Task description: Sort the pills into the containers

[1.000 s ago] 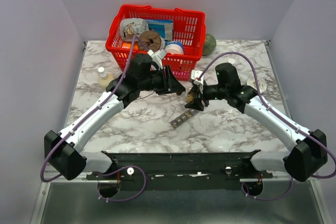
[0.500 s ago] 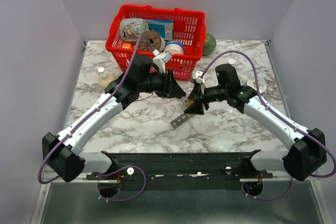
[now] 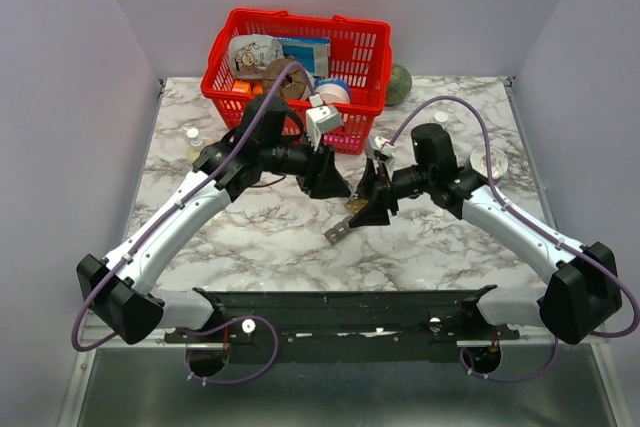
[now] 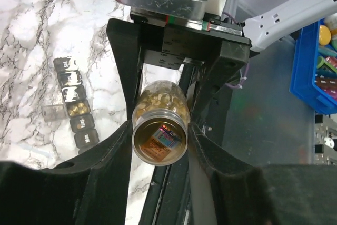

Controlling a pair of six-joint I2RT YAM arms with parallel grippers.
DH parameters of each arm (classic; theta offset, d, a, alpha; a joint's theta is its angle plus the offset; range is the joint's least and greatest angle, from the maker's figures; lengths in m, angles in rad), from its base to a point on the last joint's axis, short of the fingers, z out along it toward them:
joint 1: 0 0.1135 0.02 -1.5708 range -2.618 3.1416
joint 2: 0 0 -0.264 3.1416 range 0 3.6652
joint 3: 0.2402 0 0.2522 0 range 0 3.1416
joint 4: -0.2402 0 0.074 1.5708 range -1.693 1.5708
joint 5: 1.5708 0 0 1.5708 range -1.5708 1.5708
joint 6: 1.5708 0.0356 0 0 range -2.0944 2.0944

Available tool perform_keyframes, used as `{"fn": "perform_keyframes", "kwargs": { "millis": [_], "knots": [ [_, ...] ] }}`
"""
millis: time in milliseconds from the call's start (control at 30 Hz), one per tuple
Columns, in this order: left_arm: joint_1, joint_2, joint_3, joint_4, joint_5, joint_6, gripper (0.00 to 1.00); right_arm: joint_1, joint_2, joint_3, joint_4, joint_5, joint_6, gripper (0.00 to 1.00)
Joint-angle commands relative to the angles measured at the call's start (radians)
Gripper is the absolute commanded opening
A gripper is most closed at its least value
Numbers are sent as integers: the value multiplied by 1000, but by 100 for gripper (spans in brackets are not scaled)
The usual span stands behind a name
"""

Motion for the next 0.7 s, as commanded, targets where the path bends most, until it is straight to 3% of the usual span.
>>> {"fn": "perform_keyframes", "kwargs": {
  "millis": [0,200,400,533,667],
  "knots": [
    [32,36,20,-118,15,45,67,7,-15,23,169,-88,53,1],
    [61,-55,-14,33,-60,-133,99,1,-15,21,165,-74,42,0],
    [93,-163,-77,133,-72,-263,99,0,-26,24,130,-27,-4,1],
    [92,-248,-172,196,-106,-421,99,0,-29,38,76,53,-64,1],
    [90,-294,-235,229,-242,-677,99,0,-29,44,54,123,-91,1]
  ]
}}
